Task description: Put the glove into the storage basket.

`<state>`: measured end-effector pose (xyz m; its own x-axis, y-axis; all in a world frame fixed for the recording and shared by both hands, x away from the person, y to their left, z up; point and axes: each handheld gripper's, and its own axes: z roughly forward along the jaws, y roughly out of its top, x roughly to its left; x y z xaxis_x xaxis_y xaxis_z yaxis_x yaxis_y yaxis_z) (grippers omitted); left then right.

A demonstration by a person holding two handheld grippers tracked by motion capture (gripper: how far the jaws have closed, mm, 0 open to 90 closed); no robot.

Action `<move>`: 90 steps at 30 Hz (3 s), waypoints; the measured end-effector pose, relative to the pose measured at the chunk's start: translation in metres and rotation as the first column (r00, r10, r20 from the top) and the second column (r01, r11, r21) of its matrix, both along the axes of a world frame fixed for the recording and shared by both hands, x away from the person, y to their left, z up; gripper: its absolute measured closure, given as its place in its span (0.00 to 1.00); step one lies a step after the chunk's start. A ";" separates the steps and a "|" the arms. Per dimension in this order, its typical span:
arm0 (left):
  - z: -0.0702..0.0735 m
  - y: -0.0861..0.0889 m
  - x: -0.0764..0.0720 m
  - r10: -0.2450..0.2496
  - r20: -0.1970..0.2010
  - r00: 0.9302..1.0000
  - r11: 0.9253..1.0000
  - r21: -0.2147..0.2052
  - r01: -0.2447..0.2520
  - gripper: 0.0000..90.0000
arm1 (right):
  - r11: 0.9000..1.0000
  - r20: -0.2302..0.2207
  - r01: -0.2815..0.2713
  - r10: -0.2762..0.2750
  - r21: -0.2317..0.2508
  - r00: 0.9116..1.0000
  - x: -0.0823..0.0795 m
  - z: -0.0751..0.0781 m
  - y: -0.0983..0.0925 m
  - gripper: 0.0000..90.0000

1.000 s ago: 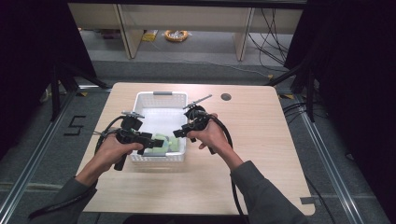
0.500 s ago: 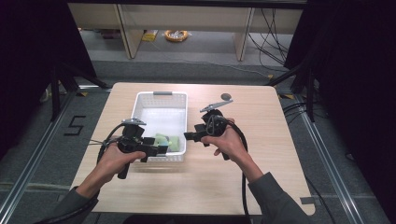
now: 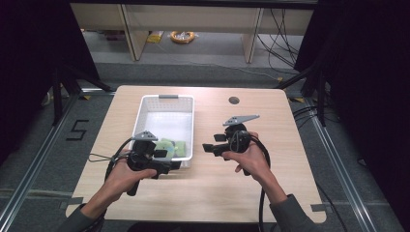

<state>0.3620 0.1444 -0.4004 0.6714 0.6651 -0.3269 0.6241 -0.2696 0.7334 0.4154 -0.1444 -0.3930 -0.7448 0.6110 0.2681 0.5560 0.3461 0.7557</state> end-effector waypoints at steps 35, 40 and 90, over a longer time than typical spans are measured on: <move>-0.038 -0.026 -0.027 -0.056 0.028 0.998 0.998 -0.005 0.056 0.24 | 0.998 -0.045 0.053 -0.051 0.038 0.998 -0.050 -0.046 -0.056 0.36; -0.045 -0.026 -0.033 -0.072 0.030 0.997 0.997 -0.008 0.072 0.23 | 0.999 -0.015 0.047 -0.046 0.023 0.999 -0.052 -0.051 -0.059 0.33; -0.098 -0.005 -0.075 -0.077 0.042 0.996 0.995 0.068 0.074 0.20 | 0.998 0.007 0.054 -0.053 -0.040 0.999 -0.104 -0.092 -0.081 0.21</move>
